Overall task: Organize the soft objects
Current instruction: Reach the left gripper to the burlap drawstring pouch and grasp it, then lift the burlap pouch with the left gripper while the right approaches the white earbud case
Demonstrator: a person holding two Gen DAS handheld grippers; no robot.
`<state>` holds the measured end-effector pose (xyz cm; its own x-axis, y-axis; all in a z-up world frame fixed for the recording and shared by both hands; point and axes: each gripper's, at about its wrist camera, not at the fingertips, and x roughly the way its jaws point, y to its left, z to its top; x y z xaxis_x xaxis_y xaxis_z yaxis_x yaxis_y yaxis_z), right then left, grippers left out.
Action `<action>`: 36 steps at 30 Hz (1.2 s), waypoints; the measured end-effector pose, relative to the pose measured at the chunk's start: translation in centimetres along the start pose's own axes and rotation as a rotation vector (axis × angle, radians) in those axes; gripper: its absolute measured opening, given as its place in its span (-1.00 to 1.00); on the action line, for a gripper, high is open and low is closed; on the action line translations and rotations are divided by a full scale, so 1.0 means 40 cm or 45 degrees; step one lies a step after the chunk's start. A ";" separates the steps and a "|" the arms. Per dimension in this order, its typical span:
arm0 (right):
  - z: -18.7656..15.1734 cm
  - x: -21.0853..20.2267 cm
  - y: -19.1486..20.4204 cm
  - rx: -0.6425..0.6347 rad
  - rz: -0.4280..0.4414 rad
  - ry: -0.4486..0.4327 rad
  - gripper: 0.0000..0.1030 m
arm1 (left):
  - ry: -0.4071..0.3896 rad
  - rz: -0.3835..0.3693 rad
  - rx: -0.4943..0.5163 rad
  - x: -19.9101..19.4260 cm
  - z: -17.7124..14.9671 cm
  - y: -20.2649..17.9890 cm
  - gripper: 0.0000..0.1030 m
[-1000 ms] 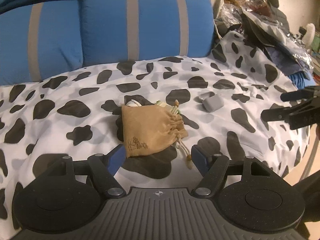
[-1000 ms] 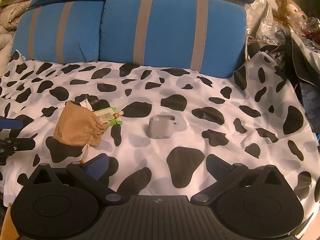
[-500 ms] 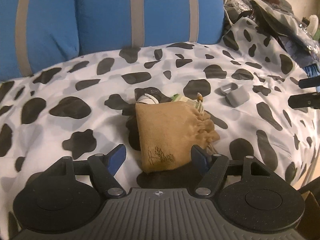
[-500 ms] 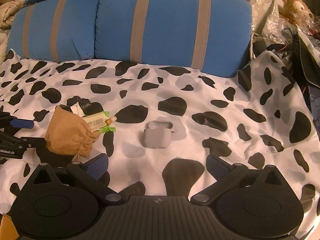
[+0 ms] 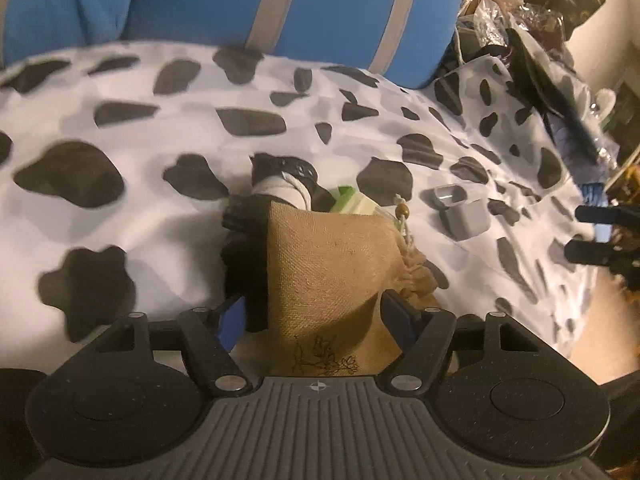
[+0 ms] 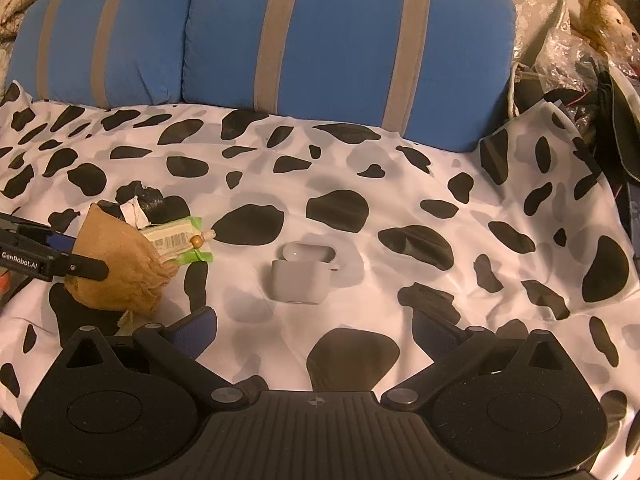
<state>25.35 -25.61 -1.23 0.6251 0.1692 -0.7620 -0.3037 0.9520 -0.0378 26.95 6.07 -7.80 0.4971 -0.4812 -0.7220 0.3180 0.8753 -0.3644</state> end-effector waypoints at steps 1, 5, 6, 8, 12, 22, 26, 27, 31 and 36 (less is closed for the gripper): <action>0.001 0.003 0.000 -0.003 -0.002 0.004 1.00 | 0.003 -0.021 -0.009 0.002 0.000 0.003 0.22; 0.000 0.009 -0.002 0.011 -0.010 0.025 1.00 | 0.016 -0.076 -0.045 -0.004 0.003 0.002 -0.15; -0.001 0.010 -0.002 0.015 -0.008 0.029 1.00 | 0.017 -0.086 -0.046 -0.008 0.003 -0.002 -0.18; -0.002 0.011 -0.001 0.017 -0.007 0.033 1.00 | 0.012 -0.104 -0.033 -0.019 0.002 -0.017 -0.26; -0.001 0.014 0.006 0.006 -0.011 0.036 1.00 | -0.014 -0.146 -0.007 -0.050 0.004 -0.051 -0.31; 0.004 0.020 0.022 -0.017 -0.011 0.038 1.00 | -0.011 -0.272 -0.047 -0.068 0.000 -0.089 -0.35; 0.004 0.024 0.026 -0.023 -0.016 0.044 1.00 | 0.038 -0.194 -0.045 -0.058 0.000 -0.109 -0.68; 0.005 0.025 0.027 -0.023 -0.014 0.044 1.00 | 0.054 -0.158 -0.048 -0.057 0.001 -0.114 -0.71; 0.008 0.031 0.032 -0.049 0.003 0.031 1.00 | 0.082 -0.008 -0.059 -0.069 0.001 -0.135 -0.93; 0.014 0.051 0.032 -0.059 0.011 0.027 1.00 | 0.059 0.153 -0.035 -0.111 0.000 -0.175 -0.94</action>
<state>26.62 -23.90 -2.47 0.6070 0.1714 -0.7760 -0.3421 0.9377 -0.0605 22.54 2.08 -2.04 0.4921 -0.3707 -0.7877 0.2358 0.9278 -0.2893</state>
